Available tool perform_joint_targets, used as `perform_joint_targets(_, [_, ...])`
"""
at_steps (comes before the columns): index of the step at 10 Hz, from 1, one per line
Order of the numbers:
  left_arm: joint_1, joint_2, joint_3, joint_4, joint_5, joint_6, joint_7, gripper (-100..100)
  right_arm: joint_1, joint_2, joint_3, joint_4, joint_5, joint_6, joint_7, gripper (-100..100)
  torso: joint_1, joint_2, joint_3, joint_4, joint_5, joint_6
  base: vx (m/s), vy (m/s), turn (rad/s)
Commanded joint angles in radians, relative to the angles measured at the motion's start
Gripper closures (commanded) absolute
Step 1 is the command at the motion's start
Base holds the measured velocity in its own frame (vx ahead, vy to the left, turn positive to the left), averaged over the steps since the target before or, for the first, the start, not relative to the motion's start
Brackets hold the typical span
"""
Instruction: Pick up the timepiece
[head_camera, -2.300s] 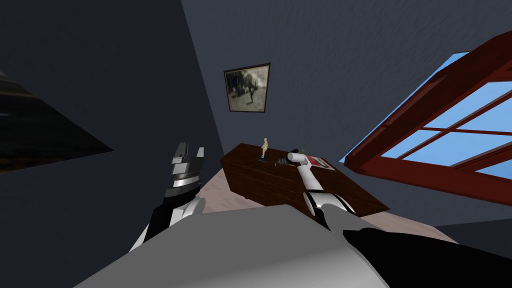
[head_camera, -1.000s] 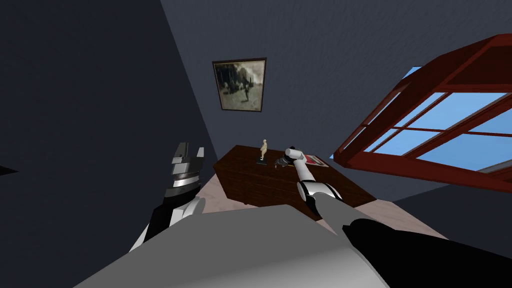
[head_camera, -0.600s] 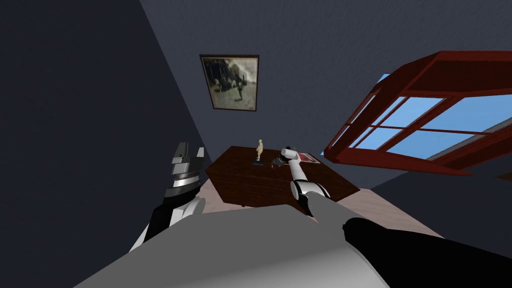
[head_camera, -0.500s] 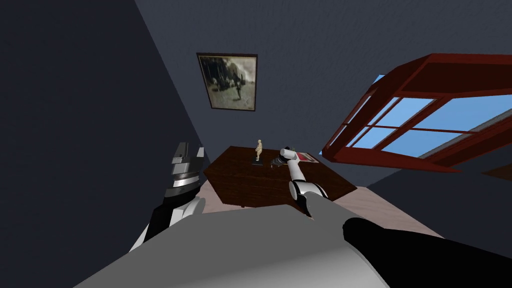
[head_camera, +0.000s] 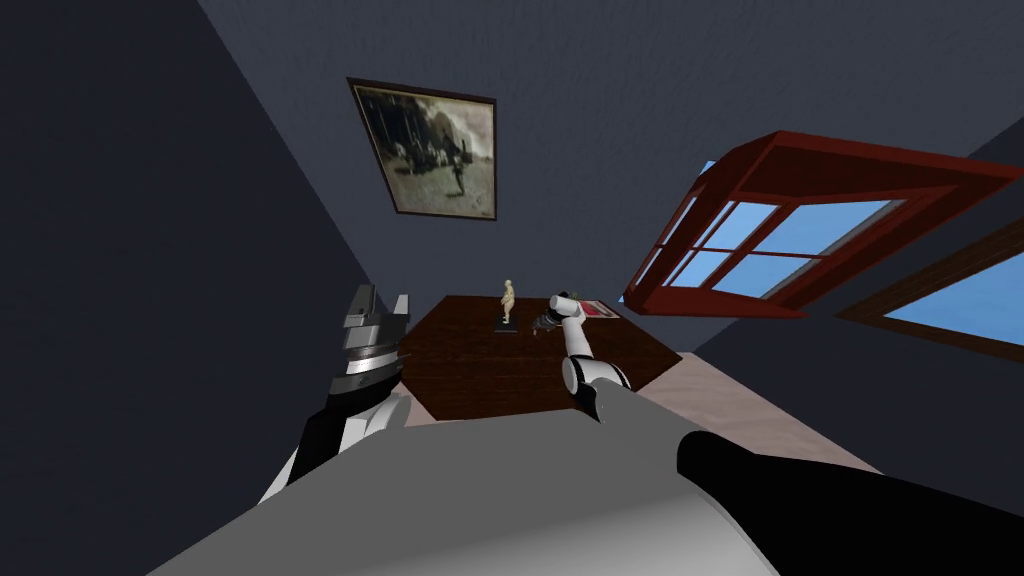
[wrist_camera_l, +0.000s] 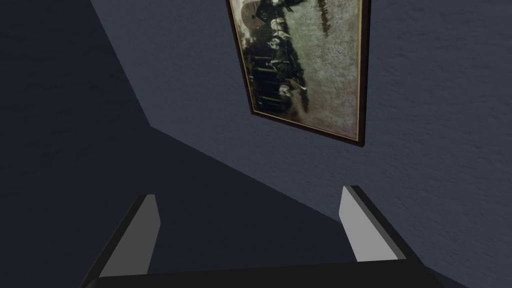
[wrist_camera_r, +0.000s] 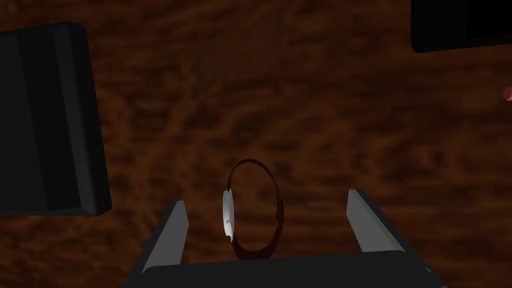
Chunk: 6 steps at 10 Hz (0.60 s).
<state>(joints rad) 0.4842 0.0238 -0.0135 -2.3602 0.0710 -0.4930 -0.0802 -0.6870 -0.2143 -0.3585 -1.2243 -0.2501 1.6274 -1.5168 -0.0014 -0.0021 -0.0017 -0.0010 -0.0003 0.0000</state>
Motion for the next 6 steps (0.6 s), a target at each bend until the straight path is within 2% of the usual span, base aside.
perform_joint_targets(1, [0.000,0.000,0.000,0.000,0.000,0.000,0.000,0,-0.009,0.050,-0.015,0.005,0.050,0.000,0.025,-100,0.000,0.000,0.000,0.000,0.000,0.000,-0.017,0.029,-0.083])
perform_joint_targets(2, [0.000,0.000,0.000,0.000,0.000,0.000,0.000,0,-0.009,0.060,-0.015,0.005,0.051,0.000,0.025,-100,0.001,0.002,0.001,0.000,0.000,0.000,-0.003,0.007,-0.021])
perform_joint_targets(3, [0.000,0.000,0.000,0.000,0.000,0.000,0.000,0,-0.031,0.099,-0.041,0.006,0.095,0.007,0.062,-100,0.000,0.002,0.001,0.001,0.000,0.000,-0.016,0.048,-0.166])
perform_joint_targets(4, [0.000,0.000,0.000,0.000,0.000,0.000,0.000,0,-0.031,0.125,-0.041,0.006,0.112,0.007,0.062,-100,0.002,0.003,0.002,0.001,0.001,0.000,-0.019,0.047,-0.135])
perform_joint_targets(5, [0.000,0.000,0.000,0.000,0.000,0.000,0.000,0,-0.052,0.158,-0.068,0.007,0.148,0.014,0.100,-100,0.003,0.004,0.002,0.001,0.001,0.000,-0.013,0.043,-0.130])
perform_joint_targets(6, [0.000,0.000,0.000,0.000,0.000,0.000,0.000,0,-0.052,0.185,-0.068,0.007,0.174,0.014,0.100,-100,0.003,0.003,0.002,0.001,0.001,0.000,-0.018,0.030,-0.085])
